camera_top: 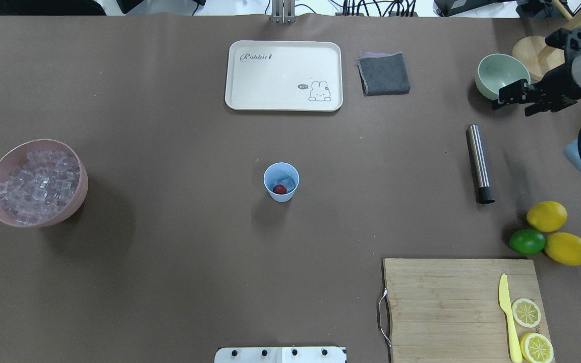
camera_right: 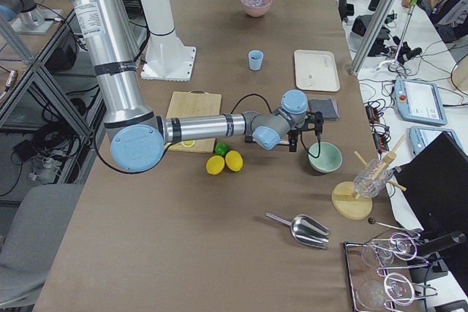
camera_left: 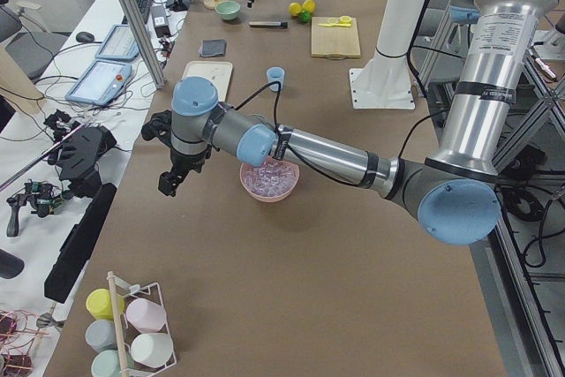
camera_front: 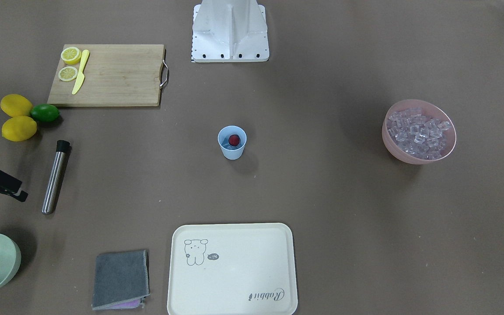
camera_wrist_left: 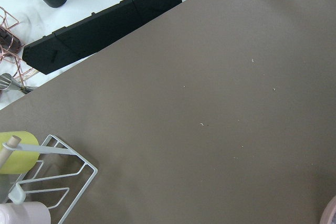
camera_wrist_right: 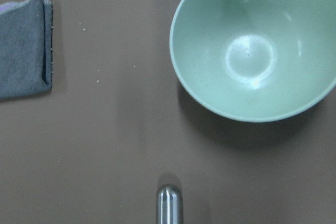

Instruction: Mash ice and strawberries in cup

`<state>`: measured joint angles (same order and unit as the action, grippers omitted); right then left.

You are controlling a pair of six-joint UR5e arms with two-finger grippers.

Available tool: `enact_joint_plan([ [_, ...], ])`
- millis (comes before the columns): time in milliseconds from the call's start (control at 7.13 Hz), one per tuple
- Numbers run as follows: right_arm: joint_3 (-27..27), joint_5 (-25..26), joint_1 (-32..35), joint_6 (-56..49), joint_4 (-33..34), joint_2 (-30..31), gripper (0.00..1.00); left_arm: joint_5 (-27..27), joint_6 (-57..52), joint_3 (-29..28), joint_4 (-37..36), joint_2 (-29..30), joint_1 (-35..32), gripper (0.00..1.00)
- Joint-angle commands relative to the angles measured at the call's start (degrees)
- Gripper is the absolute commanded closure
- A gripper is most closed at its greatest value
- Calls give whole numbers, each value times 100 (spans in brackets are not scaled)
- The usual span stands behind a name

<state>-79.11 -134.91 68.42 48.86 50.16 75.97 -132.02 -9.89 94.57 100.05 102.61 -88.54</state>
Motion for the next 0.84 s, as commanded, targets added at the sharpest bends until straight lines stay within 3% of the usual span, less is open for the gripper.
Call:
enact_joint_plan([
  [0, -147, -484, 846, -951, 500, 215, 0, -17, -4, 1, -370, 153, 3, 3],
  [140, -314, -493, 1232, -1766, 1060, 321, 0, -8, -5, 0, -572, 258, 3, 3],
  [421, -1014, -336, 1735, -3122, 2936, 383, 1, -17, 4, 0, -837, 364, -6, 3],
  [701, -1666, 775, 1833, -4195, 4740, 384, 0, -8, 204, 9, -978, 443, -172, 3],
])
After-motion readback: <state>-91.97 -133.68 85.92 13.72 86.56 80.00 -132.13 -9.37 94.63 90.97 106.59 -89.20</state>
